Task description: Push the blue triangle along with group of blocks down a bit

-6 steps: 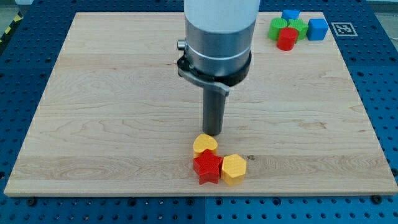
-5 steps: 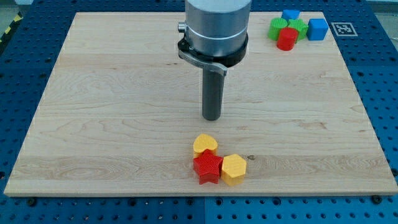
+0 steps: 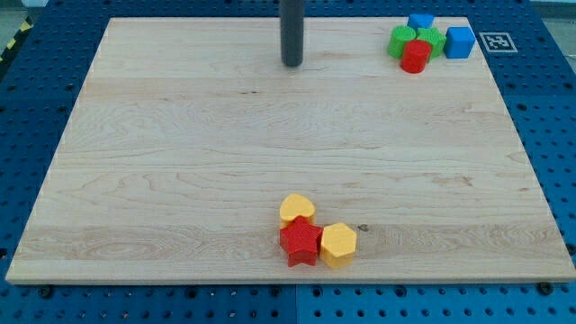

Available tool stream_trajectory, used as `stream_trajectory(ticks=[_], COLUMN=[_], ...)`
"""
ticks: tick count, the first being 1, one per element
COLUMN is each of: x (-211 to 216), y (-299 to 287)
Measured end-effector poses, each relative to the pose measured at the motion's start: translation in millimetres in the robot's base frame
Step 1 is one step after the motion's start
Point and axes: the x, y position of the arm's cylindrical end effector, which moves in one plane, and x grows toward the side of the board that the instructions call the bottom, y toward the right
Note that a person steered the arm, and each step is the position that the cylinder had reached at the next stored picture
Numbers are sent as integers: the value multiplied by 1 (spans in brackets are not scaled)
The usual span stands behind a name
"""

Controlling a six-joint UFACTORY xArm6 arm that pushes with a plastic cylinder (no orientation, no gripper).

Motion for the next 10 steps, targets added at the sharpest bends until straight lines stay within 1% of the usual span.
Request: stream_trajectory(ticks=[1,2,3,5,6,7,8,9,10], x=[-70,-72,-72,-72,-68,-53,-24,-15,-15], y=[50,67,102,211,216,197,191,183,157])
